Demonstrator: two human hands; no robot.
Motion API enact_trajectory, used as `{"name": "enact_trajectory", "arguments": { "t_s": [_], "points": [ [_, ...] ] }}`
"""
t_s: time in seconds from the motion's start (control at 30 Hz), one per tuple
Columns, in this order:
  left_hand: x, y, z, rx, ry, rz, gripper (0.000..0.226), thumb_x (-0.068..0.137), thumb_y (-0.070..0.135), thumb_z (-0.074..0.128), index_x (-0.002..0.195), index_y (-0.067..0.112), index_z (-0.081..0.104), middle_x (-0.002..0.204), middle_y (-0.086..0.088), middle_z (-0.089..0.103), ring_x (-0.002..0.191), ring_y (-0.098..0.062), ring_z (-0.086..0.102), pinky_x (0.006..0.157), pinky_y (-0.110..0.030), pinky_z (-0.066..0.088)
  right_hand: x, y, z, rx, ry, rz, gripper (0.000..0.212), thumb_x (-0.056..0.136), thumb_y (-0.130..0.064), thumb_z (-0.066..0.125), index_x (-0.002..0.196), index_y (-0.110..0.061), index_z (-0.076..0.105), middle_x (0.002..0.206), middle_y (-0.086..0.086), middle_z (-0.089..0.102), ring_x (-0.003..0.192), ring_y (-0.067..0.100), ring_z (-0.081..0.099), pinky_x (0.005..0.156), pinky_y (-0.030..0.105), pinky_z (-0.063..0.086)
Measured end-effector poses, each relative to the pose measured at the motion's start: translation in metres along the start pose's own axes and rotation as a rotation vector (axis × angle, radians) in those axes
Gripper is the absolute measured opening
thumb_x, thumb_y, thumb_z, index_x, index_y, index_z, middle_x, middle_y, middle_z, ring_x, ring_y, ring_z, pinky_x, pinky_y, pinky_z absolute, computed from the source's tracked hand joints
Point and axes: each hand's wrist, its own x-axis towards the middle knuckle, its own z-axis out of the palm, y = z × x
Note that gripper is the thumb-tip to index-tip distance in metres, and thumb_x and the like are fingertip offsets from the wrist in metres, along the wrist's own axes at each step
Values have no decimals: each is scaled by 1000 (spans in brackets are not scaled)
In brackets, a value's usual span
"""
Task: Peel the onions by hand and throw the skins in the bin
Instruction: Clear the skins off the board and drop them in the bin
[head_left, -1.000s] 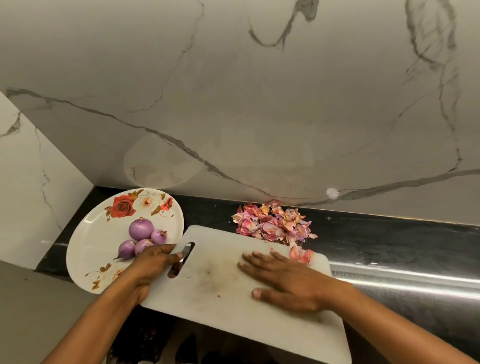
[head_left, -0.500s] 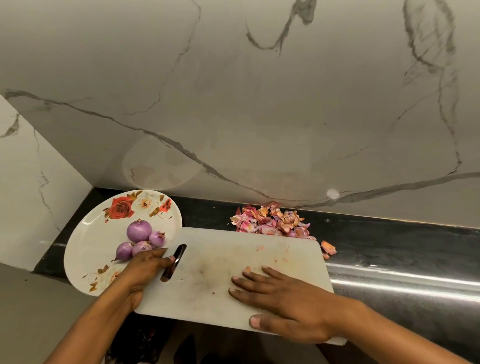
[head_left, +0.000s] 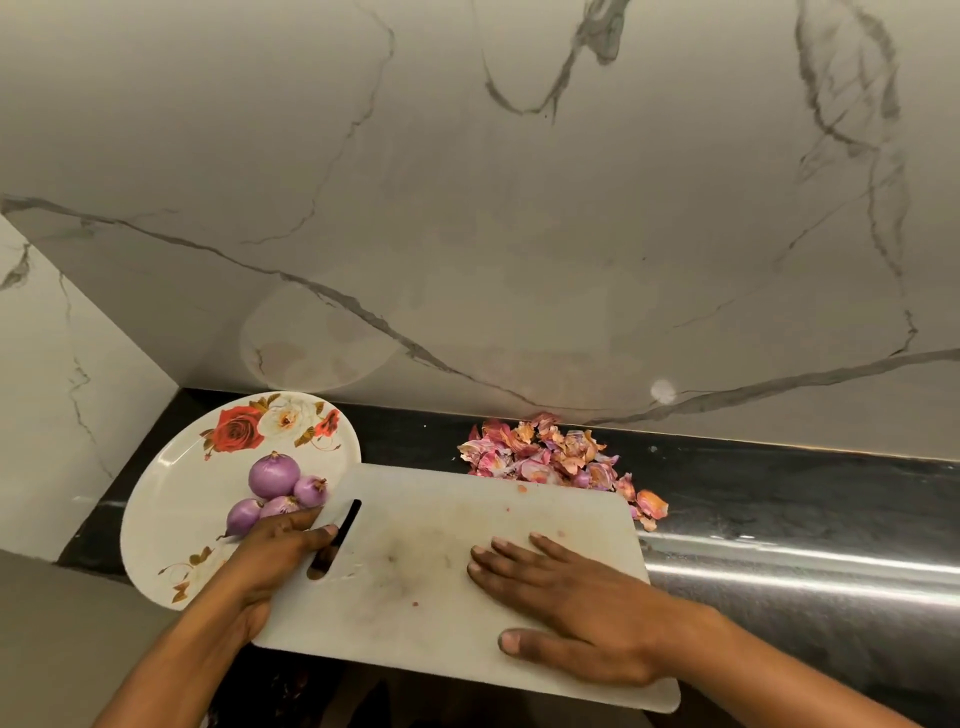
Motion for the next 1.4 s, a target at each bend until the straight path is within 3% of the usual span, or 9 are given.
{"name": "enact_trajectory", "arguments": {
  "t_s": [0.1,0.2,0.43,0.5,0.67,1.0,1.1,1.23,1.4],
  "points": [
    [0,2,-2,31,-11,-4,21,98,18,72,118,13,77,100,-19,78,94,-40,72,89,-49,61,7,28,2,-21,37,116,68,106,-70,12,163,-44,-15,171,-21,-18,154,-6,-23,127,31,-15],
    [-1,3,1,45,-12,8,25,99,17,71,123,14,76,104,-17,77,97,-38,71,85,-43,60,15,63,-3,22,116,337,75,102,-75,10,165,-39,-9,171,-16,-15,159,5,-16,130,34,-9],
    [0,2,3,9,7,-2,22,98,13,71,119,10,77,98,-18,77,92,-38,70,86,-44,59,12,27,1,-11,49,49,67,108,-67,15,164,-43,-12,170,-24,-18,153,-11,-22,125,23,-15],
    [2,1,1,20,9,-6,27,98,16,72,124,11,75,105,-18,75,97,-39,70,91,-49,59,16,44,0,-5,75,157,69,106,-69,12,164,-40,-12,169,-20,-18,155,-6,-19,130,32,-12],
    [-7,2,1,4,-9,28,15,100,7,67,106,15,78,74,-12,79,75,-34,70,65,-32,55,14,52,-7,17,180,254,73,103,-75,11,163,-42,-14,170,-21,-20,154,-6,-23,131,36,-10],
    [-2,1,-1,45,-13,4,32,98,21,72,130,16,73,112,-17,75,102,-39,70,97,-51,58,24,45,-4,69,153,183,69,106,-71,14,165,-42,-6,170,-22,-13,157,-4,-15,127,27,-11],
    [-1,-3,0,15,-20,6,25,98,16,71,123,13,76,96,-16,78,88,-35,72,79,-40,59,23,45,4,27,107,134,68,105,-71,11,164,-43,-7,171,-21,-12,156,-6,-15,127,28,-12],
    [-6,-6,2,-26,1,30,18,99,10,69,112,15,80,82,-14,80,79,-36,72,72,-36,57,15,69,-1,42,230,373,75,102,-75,9,166,-38,-6,168,-19,-14,160,5,-11,131,36,-7],
    [-15,-4,-1,-42,-1,47,15,99,10,68,108,15,79,87,-15,79,86,-40,72,70,-37,57,-6,42,6,-5,141,152,65,107,-70,16,163,-49,-8,170,-24,-15,155,-8,-19,126,26,-13]
  ]
}}
